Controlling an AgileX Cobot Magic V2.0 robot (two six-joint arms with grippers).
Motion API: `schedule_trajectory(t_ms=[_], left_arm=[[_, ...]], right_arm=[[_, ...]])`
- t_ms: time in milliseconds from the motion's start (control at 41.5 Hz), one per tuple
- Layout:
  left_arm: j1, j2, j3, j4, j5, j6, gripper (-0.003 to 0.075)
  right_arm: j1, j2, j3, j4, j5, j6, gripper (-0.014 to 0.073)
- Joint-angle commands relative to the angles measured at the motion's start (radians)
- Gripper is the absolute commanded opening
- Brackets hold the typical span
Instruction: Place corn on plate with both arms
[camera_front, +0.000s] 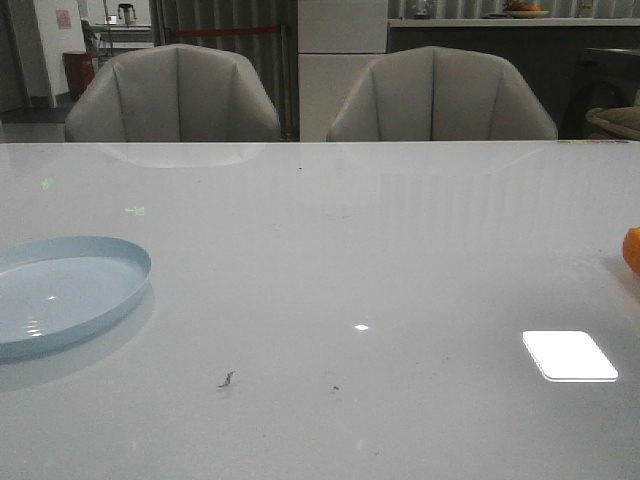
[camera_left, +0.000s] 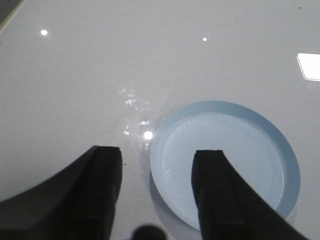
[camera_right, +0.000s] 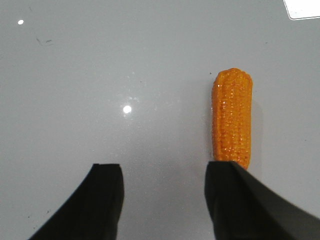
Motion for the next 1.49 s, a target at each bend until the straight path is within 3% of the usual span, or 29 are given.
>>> schedule_trajectory(t_ms=[0, 506, 771, 1252, 1373, 1469], left_arm=[[-0.001, 0.069, -0.103, -0.026, 0.021, -0.003, 0.0400], [0.081, 0.632, -0.559, -0.028, 0.352, -0.016, 0.0400], [0.079, 0.807, -0.622, -0.112, 0.412, -0.016, 0.0397], [0.079, 0.900, -0.622, -0.119, 0.402, -0.016, 0.0395], [0.079, 0.920, -0.622, -0.122, 0.404, -0.016, 0.0340], [0.079, 0.922, -0.622, -0.124, 0.407, -0.016, 0.0227]], right_arm=[[-0.004, -0.007, -0.034, 0.002, -0.057, -0.004, 0.0477], [-0.004, -0.007, -0.034, 0.002, 0.017, -0.004, 0.0477], [-0.004, -0.007, -0.034, 0.002, 0.021, -0.004, 0.0477], [-0.004, -0.007, -0.034, 0.002, 0.021, -0.004, 0.0477], [-0.004, -0.007, -0.034, 0.002, 0.021, -0.004, 0.0477], [-0.004, -0.007, -0.034, 0.002, 0.021, -0.004, 0.0477]])
